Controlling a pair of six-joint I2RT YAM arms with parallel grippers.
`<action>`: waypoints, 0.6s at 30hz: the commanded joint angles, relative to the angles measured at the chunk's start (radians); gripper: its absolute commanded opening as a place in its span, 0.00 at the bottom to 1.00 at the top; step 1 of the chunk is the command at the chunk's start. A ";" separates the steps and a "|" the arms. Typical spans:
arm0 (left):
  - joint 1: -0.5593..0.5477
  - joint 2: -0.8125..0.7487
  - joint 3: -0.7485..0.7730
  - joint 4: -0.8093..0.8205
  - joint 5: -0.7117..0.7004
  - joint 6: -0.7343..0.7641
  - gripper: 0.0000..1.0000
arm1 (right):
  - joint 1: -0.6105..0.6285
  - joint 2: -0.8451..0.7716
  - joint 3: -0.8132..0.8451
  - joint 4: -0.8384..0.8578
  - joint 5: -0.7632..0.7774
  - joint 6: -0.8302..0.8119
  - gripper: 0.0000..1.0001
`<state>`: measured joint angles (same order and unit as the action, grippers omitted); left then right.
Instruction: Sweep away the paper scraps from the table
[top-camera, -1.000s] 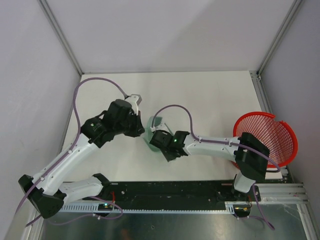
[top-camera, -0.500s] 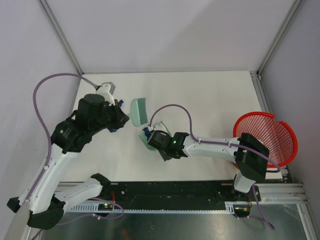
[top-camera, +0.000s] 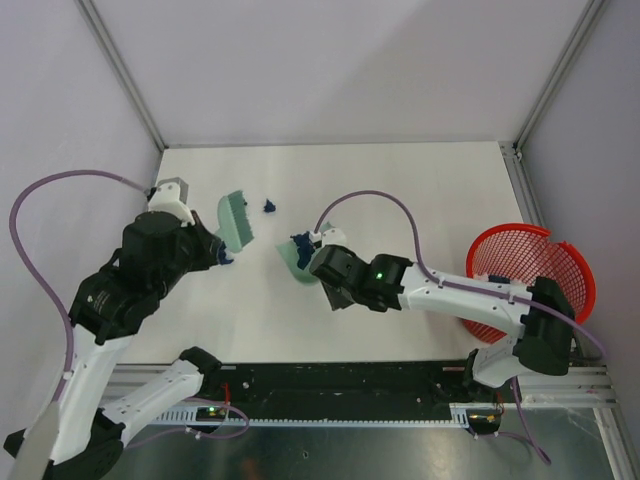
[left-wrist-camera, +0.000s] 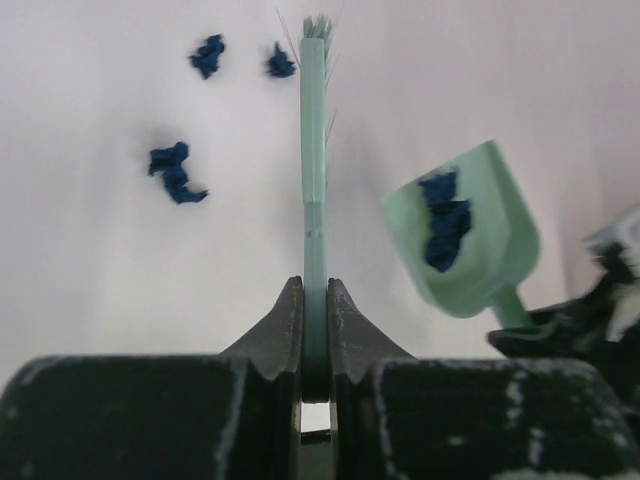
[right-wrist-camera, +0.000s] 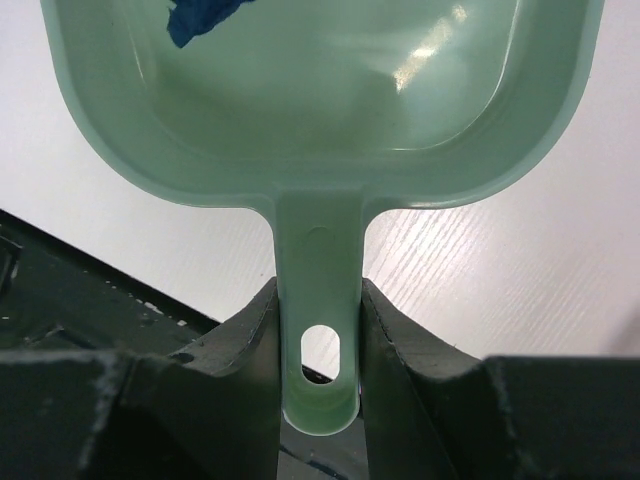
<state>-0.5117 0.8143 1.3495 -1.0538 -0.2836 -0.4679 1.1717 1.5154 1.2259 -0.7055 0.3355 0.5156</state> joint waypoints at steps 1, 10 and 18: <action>0.015 -0.026 -0.038 -0.010 -0.113 0.022 0.00 | -0.012 -0.048 0.091 -0.091 0.033 0.052 0.00; 0.017 -0.037 -0.146 -0.006 -0.136 0.021 0.00 | -0.009 -0.108 0.166 -0.165 0.089 0.068 0.00; 0.016 -0.090 -0.263 0.005 -0.160 0.024 0.00 | -0.014 -0.108 0.225 -0.280 0.100 0.111 0.00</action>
<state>-0.5022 0.7631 1.1252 -1.0794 -0.4011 -0.4610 1.1625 1.4433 1.3933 -0.9180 0.4026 0.5812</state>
